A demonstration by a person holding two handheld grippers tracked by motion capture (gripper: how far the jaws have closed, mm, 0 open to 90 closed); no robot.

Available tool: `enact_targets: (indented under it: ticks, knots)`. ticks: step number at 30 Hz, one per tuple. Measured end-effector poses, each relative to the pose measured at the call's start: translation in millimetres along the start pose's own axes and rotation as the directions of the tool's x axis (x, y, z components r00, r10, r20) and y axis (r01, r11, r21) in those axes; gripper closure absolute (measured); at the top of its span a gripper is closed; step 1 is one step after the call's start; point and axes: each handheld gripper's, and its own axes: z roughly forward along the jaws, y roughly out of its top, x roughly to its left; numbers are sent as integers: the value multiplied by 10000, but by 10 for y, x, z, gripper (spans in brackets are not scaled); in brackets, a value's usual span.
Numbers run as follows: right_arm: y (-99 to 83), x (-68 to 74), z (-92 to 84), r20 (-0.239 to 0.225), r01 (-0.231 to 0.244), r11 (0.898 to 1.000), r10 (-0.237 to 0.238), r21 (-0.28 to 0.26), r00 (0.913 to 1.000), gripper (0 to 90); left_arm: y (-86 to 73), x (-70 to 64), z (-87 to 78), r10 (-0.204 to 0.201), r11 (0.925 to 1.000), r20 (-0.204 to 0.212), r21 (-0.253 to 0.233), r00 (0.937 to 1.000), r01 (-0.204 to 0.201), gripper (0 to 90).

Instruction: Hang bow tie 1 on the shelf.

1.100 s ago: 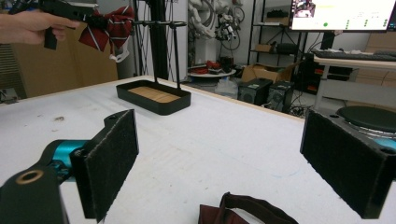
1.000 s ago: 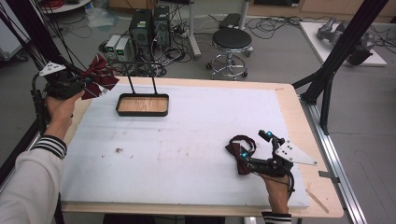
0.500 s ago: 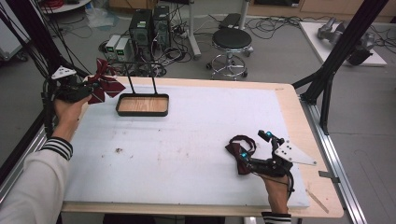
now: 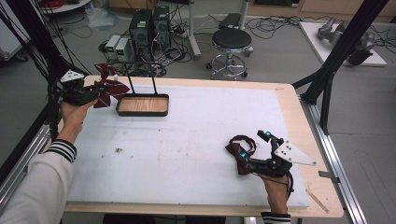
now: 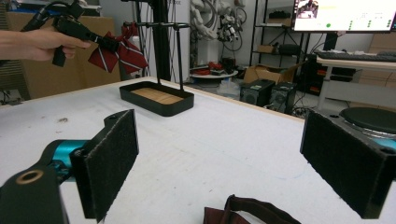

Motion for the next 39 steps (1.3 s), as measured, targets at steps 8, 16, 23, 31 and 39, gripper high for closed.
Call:
enact_targets:
  ticks: [8,16,23,31,39]
  knots:
    - [2,-5,-6,13,-11,10000,11,-28,10000,107,-17,-9,35,-74,9998,65,191,10000,72,721]
    - [-1,1,2,-4,-9,10000,9,6,10000,107,-62,-7,63,-221,9993,181,298,9996,215,313]
    - [-7,1,19,-39,23,10000,-23,84,10000,107,-69,-36,2,-91,9999,772,48,9970,88,183]
    - [-5,17,20,-134,-141,9999,142,22,9998,107,-57,-193,-241,217,9971,1650,-760,9860,-92,173]
    - [0,39,40,-318,-260,9996,256,-106,9992,107,-149,-413,-490,711,9899,2603,-1373,9629,-360,157]
